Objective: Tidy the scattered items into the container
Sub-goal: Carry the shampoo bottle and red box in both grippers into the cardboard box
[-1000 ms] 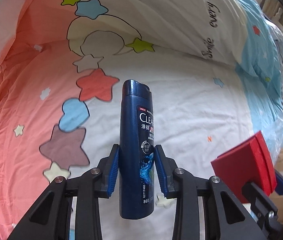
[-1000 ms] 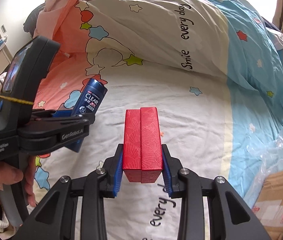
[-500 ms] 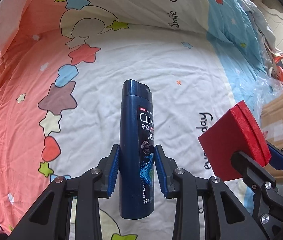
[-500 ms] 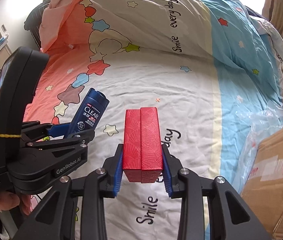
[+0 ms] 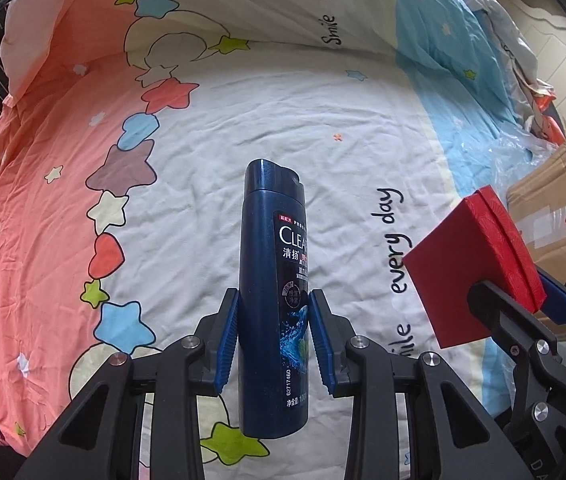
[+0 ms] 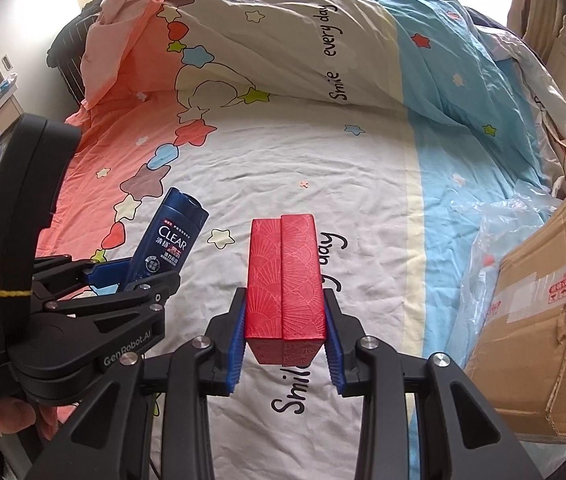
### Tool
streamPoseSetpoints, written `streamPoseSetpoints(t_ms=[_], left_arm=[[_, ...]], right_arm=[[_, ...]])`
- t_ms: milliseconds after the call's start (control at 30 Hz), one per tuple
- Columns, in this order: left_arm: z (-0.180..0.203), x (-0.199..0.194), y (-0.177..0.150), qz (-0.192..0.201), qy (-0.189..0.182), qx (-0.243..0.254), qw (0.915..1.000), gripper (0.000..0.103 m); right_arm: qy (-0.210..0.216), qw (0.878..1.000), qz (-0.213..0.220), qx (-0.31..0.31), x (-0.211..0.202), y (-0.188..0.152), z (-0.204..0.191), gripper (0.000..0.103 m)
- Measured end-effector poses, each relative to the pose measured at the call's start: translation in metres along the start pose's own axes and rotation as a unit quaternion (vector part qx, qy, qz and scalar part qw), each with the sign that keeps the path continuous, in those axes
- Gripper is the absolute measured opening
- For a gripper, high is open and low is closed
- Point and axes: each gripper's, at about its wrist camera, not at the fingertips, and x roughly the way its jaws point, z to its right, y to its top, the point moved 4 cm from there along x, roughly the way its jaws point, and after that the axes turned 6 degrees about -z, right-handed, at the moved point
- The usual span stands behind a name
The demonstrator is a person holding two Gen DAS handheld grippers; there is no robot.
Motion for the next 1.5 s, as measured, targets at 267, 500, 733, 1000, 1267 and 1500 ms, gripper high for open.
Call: streamPoseSetpoints(t_ms=[267,500,733,1000,1267,1500], left_arm=[[0.023,-0.016,-0.01,0.01,0.002,0.024,0.9997,0.035],[0.043,-0.035,-0.013,0.026,0.002,0.044,0.9987,0.035],[0.066,-0.052,-0.019,0.041,0.008,0.072,0.9965,0.035],[0.097,-0.067,-0.024,0.052,-0.001,0.095,0.9941,0.035],[0.148,-0.079,-0.013,0.071,-0.012,0.132,0.9887,0.035],[0.192,-0.094,-0.005,0.091,-0.025,0.165,0.9818,0.035]], right_arm=[[-0.014,1.0,0.012,0.014,-0.025,-0.015,0.015,0.032],[-0.02,0.999,0.024,0.039,-0.046,-0.028,0.034,0.032],[-0.029,0.998,0.035,0.051,-0.067,-0.041,0.049,0.032],[-0.037,0.995,0.056,0.077,-0.091,-0.051,0.073,0.032],[-0.045,0.99,0.08,0.102,-0.115,-0.054,0.101,0.032],[-0.062,0.985,0.102,0.122,-0.14,-0.059,0.131,0.032]])
